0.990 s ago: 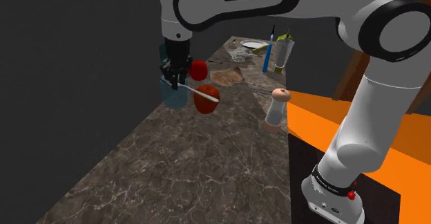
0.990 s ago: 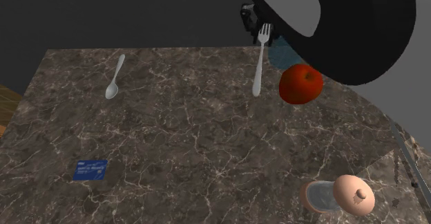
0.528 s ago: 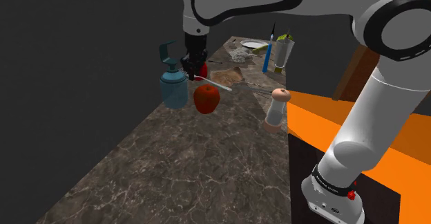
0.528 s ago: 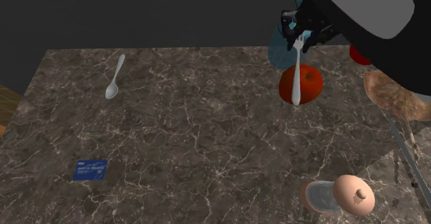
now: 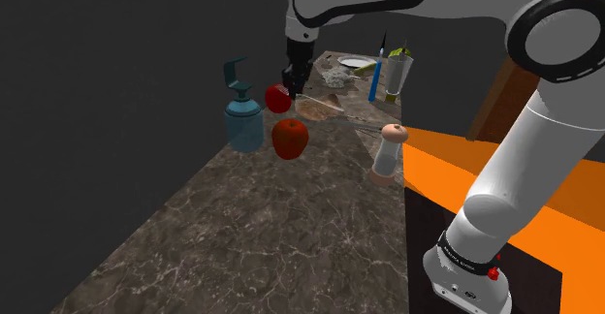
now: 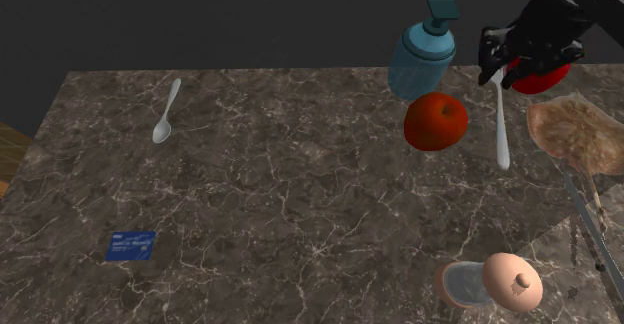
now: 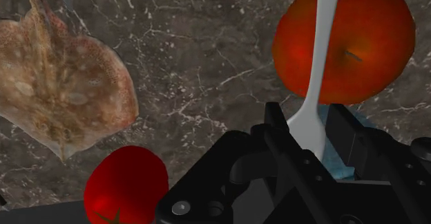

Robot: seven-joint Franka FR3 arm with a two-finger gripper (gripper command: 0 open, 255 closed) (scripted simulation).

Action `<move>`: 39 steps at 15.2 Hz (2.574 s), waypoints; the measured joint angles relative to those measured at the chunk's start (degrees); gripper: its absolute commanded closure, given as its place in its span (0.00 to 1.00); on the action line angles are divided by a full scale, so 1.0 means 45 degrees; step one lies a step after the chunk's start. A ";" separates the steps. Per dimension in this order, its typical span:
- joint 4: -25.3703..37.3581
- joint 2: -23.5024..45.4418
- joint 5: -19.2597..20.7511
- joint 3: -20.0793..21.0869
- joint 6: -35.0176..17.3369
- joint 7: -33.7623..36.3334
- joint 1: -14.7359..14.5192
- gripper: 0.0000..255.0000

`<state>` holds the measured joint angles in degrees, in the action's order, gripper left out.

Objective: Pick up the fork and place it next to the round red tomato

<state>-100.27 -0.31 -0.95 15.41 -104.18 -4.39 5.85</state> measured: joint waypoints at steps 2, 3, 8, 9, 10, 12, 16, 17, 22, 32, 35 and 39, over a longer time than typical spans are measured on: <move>-0.0001 0.0015 -0.0038 -0.0264 -0.0005 -0.0536 0.0261 1.00; 0.0098 0.0065 -0.0046 -0.0405 0.0051 -0.0821 0.0401 1.00; -0.0005 0.0256 -0.0058 -0.0767 -0.0219 -0.1563 0.0761 1.00; -0.0206 0.0229 -0.0064 -0.0766 -0.0390 -0.1569 0.0760 1.00; -0.0337 0.0250 -0.0064 -0.0781 -0.0541 -0.1607 0.0775 1.00; -0.0701 0.0255 -0.0067 -0.0791 -0.0910 -0.1636 0.0785 1.00; -0.1375 0.0272 -0.0066 -0.0774 -0.1598 -0.1616 0.0768 1.00; -0.1500 0.0314 -0.0055 -0.0767 -0.1764 -0.1601 0.0760 1.00; -0.2152 0.0461 -0.0032 -0.0773 -0.2561 -0.1623 0.0765 1.00; -0.3354 0.0923 0.0067 -0.0766 -0.4215 -0.1576 0.0744 1.00; -0.3593 0.1152 0.0117 -0.0772 -0.4679 -0.1562 0.0741 1.00; -0.3912 0.1461 0.0199 -0.0769 -0.5301 -0.1498 0.0715 1.00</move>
<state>-117.87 6.27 -0.06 11.95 -128.03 -11.14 9.07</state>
